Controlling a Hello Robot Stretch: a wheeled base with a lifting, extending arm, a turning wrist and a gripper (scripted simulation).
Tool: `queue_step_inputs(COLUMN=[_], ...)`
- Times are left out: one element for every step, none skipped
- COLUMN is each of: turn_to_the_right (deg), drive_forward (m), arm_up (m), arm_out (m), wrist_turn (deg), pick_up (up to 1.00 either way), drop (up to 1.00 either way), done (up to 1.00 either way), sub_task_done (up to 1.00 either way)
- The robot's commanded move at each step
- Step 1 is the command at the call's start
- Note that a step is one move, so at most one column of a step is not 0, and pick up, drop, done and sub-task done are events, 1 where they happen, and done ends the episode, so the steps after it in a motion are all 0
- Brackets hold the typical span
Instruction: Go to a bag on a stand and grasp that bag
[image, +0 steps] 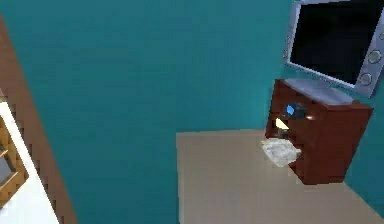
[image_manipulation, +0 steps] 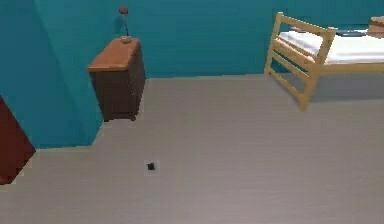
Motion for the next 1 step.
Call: queue_step_inputs(turn_to_the_right=[-45.0], drive_forward=[0.00], arm_up=[0.00], arm_out=[0.00], wrist_turn=[0.0], pick_up=[0.00], drop=[0.00], done=[0.00], sub_task_done=[0.00])
